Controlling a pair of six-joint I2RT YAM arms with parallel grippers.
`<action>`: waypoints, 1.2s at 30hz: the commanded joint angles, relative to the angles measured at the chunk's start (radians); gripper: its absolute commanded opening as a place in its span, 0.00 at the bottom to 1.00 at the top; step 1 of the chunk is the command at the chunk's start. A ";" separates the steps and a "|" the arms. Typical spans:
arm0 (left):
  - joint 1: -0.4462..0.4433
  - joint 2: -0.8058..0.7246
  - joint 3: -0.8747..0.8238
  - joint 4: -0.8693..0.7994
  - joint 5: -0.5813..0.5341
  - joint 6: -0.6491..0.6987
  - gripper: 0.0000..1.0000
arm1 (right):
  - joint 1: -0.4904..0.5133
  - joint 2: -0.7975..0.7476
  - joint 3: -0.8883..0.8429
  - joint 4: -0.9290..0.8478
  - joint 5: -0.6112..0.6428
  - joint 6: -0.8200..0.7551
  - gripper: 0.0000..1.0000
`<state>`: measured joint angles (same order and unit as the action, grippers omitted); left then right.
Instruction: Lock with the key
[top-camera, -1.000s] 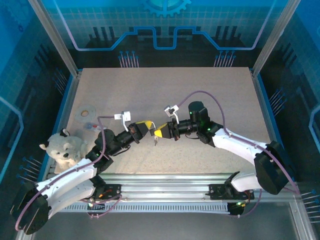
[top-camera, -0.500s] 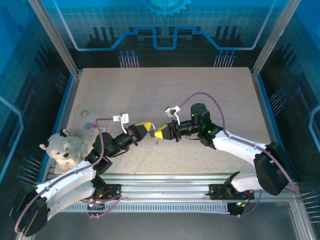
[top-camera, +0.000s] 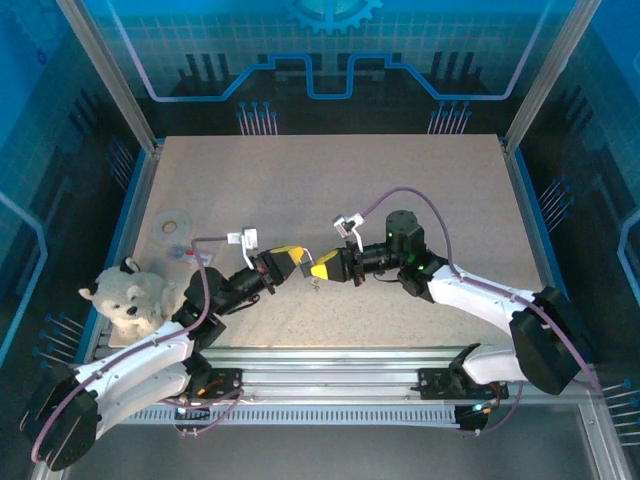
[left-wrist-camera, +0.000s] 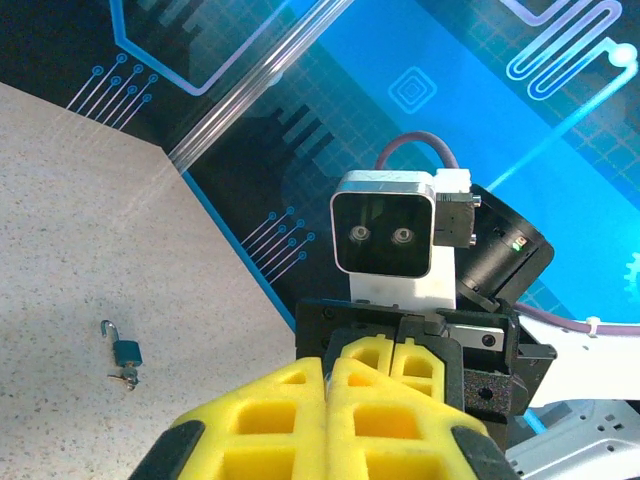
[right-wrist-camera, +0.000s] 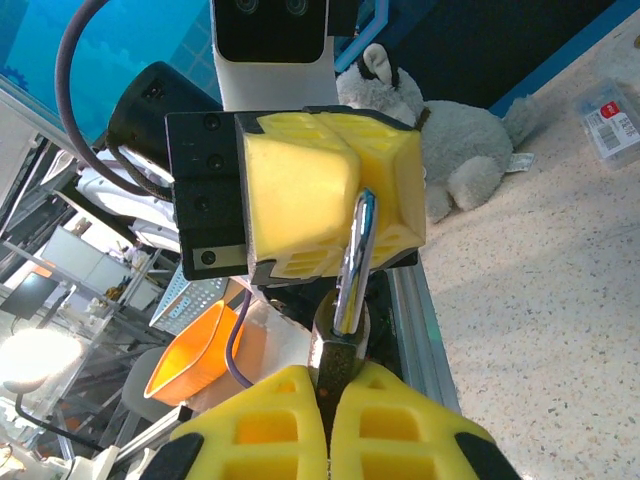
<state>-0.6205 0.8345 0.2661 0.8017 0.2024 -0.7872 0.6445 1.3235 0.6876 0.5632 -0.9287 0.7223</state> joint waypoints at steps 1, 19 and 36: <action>0.034 0.027 -0.047 -0.053 -0.096 -0.010 0.00 | -0.022 -0.074 0.007 0.158 -0.099 -0.007 0.00; 0.032 0.067 -0.080 0.020 0.004 -0.028 0.00 | -0.077 -0.001 0.027 0.353 -0.049 0.185 0.00; 0.017 0.152 -0.095 0.118 0.037 -0.066 0.00 | -0.071 0.018 0.040 0.279 0.092 0.140 0.00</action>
<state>-0.5991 0.9634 0.2195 1.0233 0.2138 -0.8597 0.5991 1.3571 0.6678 0.6914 -0.9123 0.8963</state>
